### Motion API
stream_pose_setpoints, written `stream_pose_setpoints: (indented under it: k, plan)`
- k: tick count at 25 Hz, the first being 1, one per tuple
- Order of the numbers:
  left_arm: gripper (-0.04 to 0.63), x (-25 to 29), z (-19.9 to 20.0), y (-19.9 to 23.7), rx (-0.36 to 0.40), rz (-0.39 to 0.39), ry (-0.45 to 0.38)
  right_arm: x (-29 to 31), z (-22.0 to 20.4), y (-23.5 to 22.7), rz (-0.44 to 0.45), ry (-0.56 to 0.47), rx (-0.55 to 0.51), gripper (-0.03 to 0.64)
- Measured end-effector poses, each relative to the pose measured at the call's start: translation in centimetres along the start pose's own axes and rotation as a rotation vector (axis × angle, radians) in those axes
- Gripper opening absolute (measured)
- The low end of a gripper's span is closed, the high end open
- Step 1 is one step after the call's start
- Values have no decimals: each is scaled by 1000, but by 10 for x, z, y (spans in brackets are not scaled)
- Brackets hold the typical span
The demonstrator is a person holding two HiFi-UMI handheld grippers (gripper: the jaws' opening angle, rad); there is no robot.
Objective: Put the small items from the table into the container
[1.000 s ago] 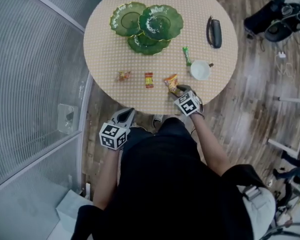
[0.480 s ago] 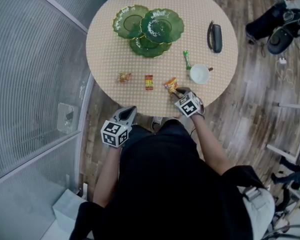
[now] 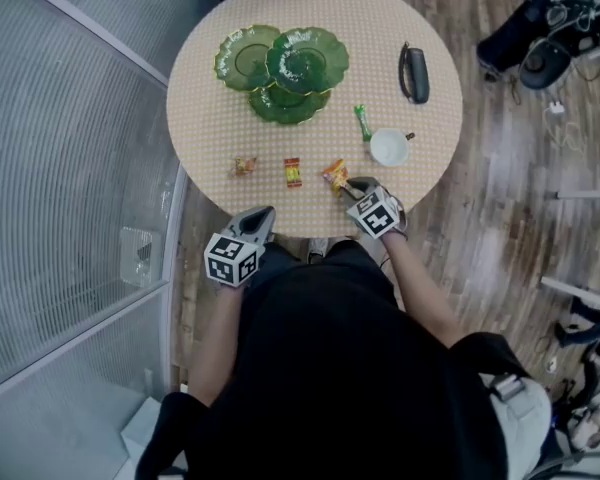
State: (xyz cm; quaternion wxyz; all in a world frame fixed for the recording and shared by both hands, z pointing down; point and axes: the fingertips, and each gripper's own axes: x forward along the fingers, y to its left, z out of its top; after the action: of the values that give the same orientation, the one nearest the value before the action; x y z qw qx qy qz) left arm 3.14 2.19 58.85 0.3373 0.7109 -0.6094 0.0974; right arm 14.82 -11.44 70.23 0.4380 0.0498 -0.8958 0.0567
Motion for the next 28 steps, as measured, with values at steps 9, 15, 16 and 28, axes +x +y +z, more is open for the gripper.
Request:
stream_pose_setpoints:
  k: [9, 15, 16, 28]
  plan:
    - [3, 18, 20, 16, 73, -118, 33, -16, 35, 3, -79, -59, 51, 85]
    - [3, 21, 43, 36, 117, -201, 49, -32, 72, 5, -158, -84, 66, 84]
    - [3, 21, 46, 40, 123, -213, 49, -35, 80, 6, -173, -88, 62, 84]
    - [3, 13, 56, 78, 195, -370, 69, -56, 148, 24, -350, -77, -70, 84]
